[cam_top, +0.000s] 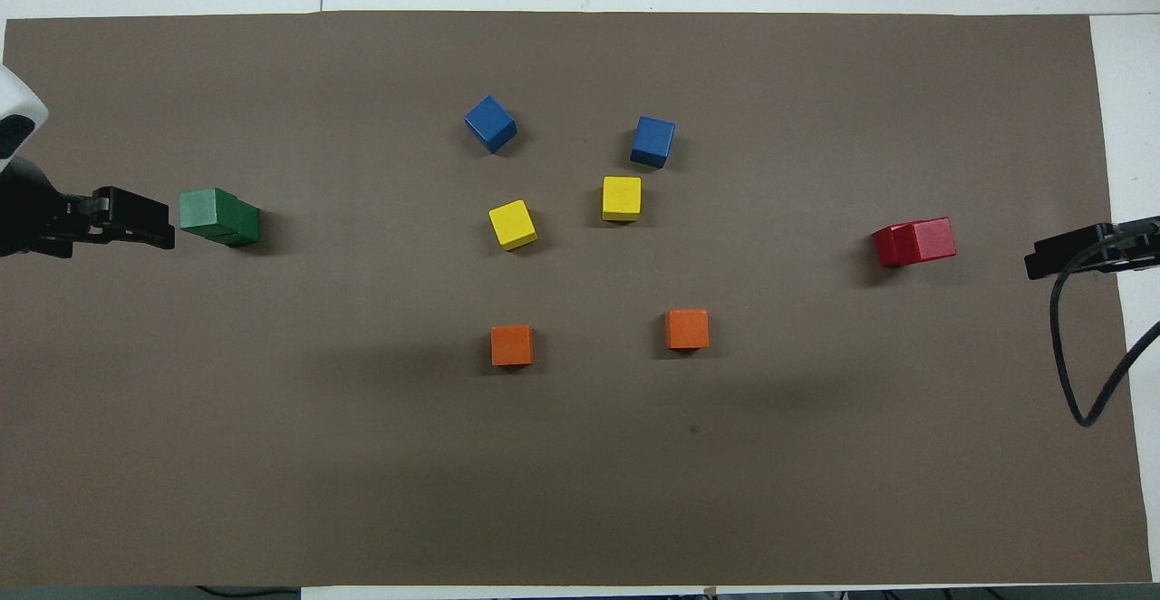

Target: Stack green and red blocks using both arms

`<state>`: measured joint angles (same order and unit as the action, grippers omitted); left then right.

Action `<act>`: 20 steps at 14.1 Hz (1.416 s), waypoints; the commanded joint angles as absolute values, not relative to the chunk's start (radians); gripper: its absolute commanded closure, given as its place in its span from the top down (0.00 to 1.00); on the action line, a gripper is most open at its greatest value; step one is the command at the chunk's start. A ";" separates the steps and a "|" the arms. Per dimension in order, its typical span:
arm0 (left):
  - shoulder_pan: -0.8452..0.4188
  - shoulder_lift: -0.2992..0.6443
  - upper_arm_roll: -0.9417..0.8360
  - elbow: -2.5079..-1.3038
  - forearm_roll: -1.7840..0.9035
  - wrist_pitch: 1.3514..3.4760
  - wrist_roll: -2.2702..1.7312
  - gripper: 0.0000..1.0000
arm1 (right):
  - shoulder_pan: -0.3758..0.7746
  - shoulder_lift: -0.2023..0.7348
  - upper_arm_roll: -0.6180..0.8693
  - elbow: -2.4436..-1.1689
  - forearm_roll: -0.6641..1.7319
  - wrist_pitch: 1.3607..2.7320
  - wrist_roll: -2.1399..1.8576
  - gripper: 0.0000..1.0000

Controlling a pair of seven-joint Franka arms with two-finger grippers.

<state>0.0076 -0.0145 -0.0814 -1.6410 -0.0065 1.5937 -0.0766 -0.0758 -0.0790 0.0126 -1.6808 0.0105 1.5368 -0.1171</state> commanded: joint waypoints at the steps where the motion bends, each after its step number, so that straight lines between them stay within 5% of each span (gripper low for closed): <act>1: 0.008 -0.012 -0.084 -1.632 -0.002 1.588 -0.089 1.00 | -0.089 -0.069 0.020 -1.658 0.012 1.500 -0.101 1.00; 20: -0.008 -0.009 -0.086 -1.640 0.000 1.594 -0.094 1.00 | -0.087 -0.071 0.012 -1.663 -0.014 1.502 -0.014 1.00</act>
